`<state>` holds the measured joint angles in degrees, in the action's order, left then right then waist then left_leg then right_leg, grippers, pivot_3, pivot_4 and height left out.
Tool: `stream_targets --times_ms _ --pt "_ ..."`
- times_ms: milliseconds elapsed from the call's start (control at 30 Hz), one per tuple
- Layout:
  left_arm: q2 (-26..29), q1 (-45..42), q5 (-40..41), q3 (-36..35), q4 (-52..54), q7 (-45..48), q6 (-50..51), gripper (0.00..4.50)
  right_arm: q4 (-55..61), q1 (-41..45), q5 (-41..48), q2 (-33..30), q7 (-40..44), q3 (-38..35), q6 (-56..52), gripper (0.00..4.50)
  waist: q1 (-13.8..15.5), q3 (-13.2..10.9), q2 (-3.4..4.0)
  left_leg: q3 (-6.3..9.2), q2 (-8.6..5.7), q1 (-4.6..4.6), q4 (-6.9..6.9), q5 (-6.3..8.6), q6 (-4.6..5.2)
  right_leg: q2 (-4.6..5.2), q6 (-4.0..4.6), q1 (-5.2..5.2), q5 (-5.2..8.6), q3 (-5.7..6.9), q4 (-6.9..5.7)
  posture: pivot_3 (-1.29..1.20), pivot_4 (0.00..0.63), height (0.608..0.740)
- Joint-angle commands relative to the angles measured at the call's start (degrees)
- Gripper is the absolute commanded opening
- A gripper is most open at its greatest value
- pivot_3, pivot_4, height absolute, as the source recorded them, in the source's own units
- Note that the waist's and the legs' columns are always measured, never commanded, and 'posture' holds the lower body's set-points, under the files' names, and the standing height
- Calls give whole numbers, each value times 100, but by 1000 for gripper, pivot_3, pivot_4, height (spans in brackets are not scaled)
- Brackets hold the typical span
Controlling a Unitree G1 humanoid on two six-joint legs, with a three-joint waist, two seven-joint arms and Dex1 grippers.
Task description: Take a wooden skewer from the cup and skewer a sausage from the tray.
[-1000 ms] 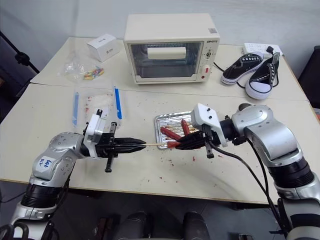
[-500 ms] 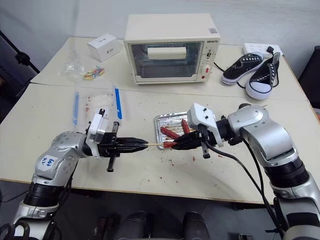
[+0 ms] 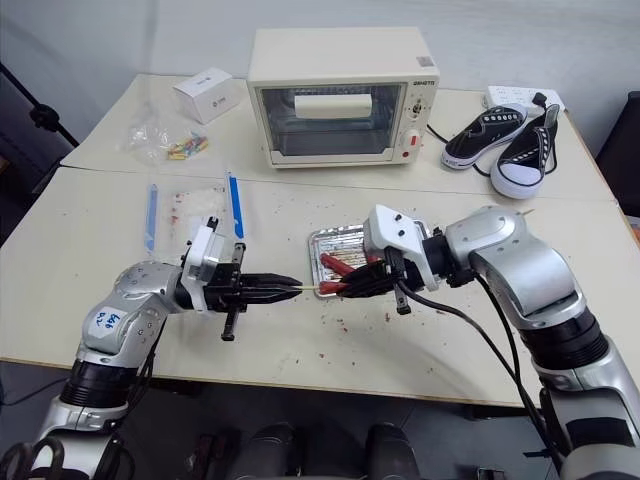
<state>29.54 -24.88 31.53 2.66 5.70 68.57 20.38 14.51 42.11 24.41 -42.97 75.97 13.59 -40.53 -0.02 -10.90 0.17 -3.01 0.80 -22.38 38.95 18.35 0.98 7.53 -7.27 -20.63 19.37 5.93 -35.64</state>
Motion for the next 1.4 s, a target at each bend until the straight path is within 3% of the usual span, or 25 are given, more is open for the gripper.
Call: stream_targets --times_ms 33,167,367,567,633,767,967,1233,1400 --pt "-188 -135 26 144 137 5 -111 0 275 132 175 238 31 169 29 68 0 0 0 0 0 0 0 0 0 0 0 0 0 0 0 0 150 740" --pt "-220 -103 75 10 140 -60 -94 0 311 43 260 143 89 99 -125 68 3 0 0 0 0 0 1 0 0 0 0 0 0 0 0 0 150 740" --pt "-64 101 80 -330 122 -91 -173 0 232 -107 249 -168 220 -187 56 1878 0 -1 -1 1 0 -1 1 0 0 0 0 0 0 0 0 0 150 740" --pt "106 470 111 -663 218 -160 -276 0 245 -300 542 -501 495 -593 268 4038 -1 -1 -1 2 2 0 -1 0 0 0 0 0 0 1 1 0 150 740" --pt "132 623 131 -816 266 -242 -340 0 279 -430 679 -477 470 -863 440 4479 0 -1 -1 2 1 0 0 0 0 1 0 0 0 0 1 0 150 740" --pt "72 1010 247 -1336 415 -683 -427 0 316 -1092 838 33 25 -1844 1645 4479 5 -1 -3 4 2 0 0 0 0 2 0 3 0 2 2 0 150 740" --pt "-208 1449 315 -2239 491 -1725 -743 0 792 -2539 1861 779 -1020 -3313 1788 4479 74 -4 -12 10 -1 0 -3 0 0 7 -1 8 0 5 6 0 150 740" --pt "-906 917 -96 -2888 7 -3689 -1461 0 1560 -4013 1337 1343 -1678 -3572 2982 4479 148 -3 -13 8 1 11 -5 0 1 2 -2 16 -2 0 1 0 150 740" --pt "-1075 414 -406 -2812 -656 -4491 -1539 0 1575 -4249 1169 1442 -1954 -3439 3330 4479 142 -3 -14 0 -5 15 -6 0 1 2 -4 15 -2 -3 -1 0 150 740"
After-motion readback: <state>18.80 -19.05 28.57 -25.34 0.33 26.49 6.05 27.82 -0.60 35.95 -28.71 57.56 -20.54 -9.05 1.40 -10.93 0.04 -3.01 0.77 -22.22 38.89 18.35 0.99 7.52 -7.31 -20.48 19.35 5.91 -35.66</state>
